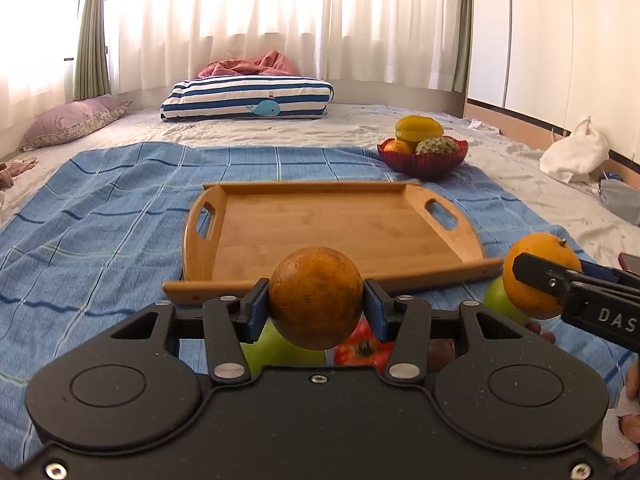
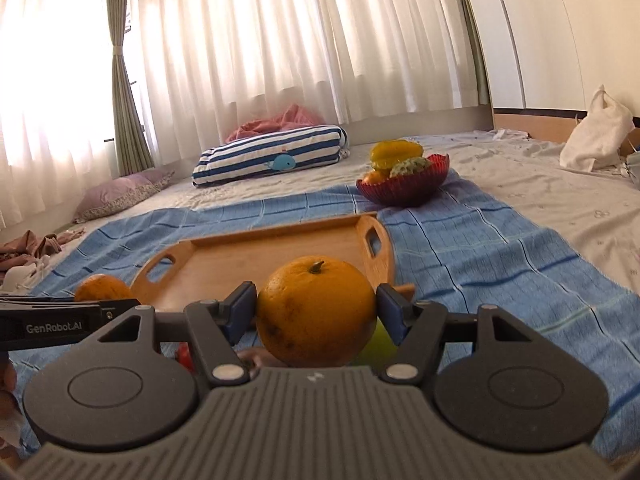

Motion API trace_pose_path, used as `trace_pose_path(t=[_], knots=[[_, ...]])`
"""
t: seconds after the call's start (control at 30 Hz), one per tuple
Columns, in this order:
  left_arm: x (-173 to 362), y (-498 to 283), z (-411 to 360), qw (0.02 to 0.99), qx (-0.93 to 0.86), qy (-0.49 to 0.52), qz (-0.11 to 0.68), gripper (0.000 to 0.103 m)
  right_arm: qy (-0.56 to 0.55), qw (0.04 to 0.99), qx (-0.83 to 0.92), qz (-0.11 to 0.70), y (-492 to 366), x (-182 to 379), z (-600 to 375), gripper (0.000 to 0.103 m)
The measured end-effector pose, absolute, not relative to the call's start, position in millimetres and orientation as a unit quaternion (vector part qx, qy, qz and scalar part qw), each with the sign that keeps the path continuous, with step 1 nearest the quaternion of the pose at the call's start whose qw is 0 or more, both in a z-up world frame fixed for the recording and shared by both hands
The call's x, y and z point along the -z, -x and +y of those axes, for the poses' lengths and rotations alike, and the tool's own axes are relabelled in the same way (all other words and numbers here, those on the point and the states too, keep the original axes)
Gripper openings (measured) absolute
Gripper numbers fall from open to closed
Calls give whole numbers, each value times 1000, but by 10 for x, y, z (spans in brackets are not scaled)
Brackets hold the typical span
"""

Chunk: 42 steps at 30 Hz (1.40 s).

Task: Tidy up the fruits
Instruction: 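Lift both held fruits and carry them over the wooden tray with both tools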

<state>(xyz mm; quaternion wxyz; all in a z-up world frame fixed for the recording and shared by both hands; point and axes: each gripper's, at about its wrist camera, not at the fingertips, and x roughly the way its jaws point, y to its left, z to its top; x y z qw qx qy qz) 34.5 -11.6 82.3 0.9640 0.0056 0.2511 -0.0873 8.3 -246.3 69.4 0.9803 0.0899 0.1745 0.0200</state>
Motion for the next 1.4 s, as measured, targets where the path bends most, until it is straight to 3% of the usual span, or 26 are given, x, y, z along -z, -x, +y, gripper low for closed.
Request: trace_pose_path(t=[0.53,1.17,1.4], knots=[[-828,-1247,-32,945,85,33,313,47,-77,974,-50,206,-818,-772,-2444,68],[-382,-2164,-104,911,60,75,401,47,-38,951,-49,303,-1696,-435,-2429,68],[-326,-2229,-91,910,49,78,404,47,-2,955,-46,292,-1782,-535,-2351,56]])
